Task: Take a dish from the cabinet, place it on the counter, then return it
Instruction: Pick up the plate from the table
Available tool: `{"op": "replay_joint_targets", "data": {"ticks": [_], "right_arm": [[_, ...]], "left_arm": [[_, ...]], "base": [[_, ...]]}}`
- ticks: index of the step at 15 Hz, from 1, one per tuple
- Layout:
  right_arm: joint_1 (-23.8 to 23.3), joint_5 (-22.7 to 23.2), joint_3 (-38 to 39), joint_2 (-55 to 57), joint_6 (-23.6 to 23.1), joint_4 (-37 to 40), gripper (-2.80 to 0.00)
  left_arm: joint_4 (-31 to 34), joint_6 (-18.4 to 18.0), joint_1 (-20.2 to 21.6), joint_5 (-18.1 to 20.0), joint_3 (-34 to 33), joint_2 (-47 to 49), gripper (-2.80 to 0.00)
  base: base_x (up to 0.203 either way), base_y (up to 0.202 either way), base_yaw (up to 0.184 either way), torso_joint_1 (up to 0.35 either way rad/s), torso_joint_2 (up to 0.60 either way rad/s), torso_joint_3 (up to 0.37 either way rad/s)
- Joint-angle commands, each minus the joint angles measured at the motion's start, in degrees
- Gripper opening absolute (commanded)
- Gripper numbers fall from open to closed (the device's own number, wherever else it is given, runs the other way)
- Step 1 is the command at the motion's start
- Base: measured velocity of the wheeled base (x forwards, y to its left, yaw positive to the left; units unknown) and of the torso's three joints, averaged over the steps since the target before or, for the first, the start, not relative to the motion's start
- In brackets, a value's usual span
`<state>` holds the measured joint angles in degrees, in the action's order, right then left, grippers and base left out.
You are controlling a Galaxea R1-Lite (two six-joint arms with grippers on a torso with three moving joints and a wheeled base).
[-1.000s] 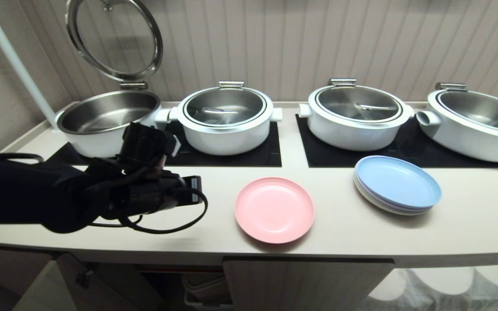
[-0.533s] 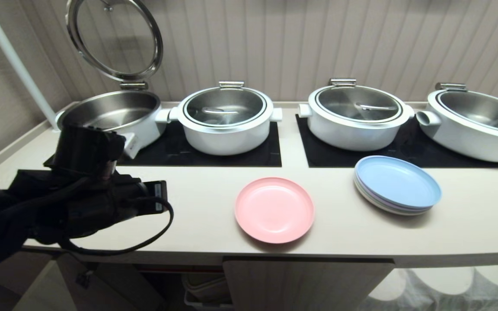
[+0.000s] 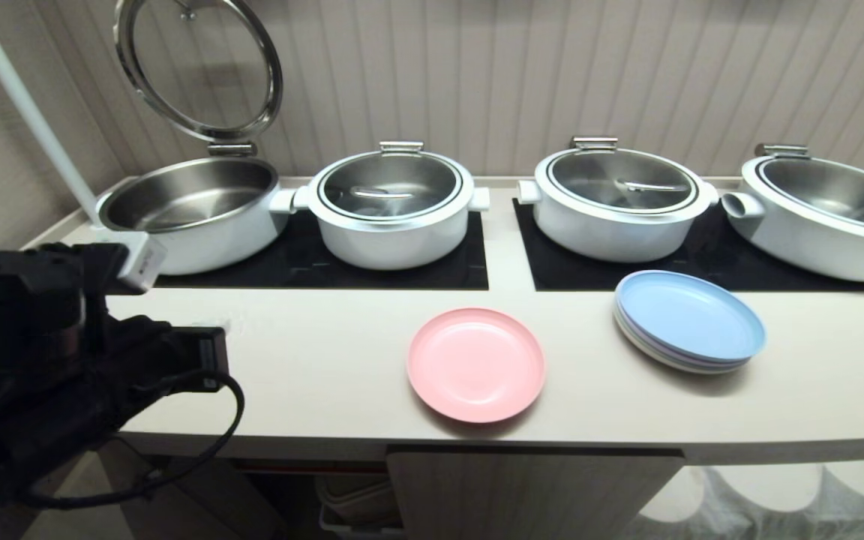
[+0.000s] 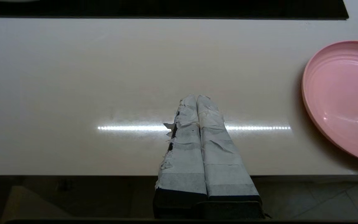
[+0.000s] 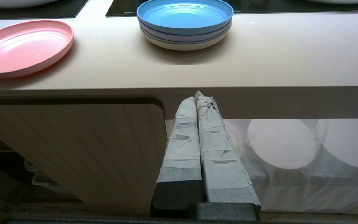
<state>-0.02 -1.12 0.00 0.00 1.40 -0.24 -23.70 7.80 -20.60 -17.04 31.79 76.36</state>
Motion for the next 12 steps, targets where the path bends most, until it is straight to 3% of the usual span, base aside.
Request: {"op": "replay_joint_targets", "data": {"ticks": [1, 5, 9, 12], "right_arm": [[-0.1, 0.0, 0.0, 0.0, 0.0, 0.0, -2.8], [0.0, 0.0, 0.0, 0.0, 0.0, 0.0, -2.8], [0.0, 0.0, 0.0, 0.0, 0.0, 0.0, -2.8], [0.0, 0.0, 0.0, 0.0, 0.0, 0.0, -2.8]], "left_arm": [[-2.2, -4.7, 2.8, -0.2, -5.5, -8.0, -2.8], [-2.8, -10.6, 6.6, 2.2, -15.2, -25.0, -2.8], [-2.0, -16.6, 13.6, 9.9, -25.8, -42.8, -2.8], [3.0, -18.8, 15.9, 12.9, -29.5, -54.7, -2.8]], "base": [[0.0, 0.0, 0.0, 0.0, 0.0, 0.0], [0.0, 0.0, 0.0, 0.0, 0.0, 0.0], [0.0, 0.0, 0.0, 0.0, 0.0, 0.0], [0.0, 0.0, 0.0, 0.0, 0.0, 0.0]]}}
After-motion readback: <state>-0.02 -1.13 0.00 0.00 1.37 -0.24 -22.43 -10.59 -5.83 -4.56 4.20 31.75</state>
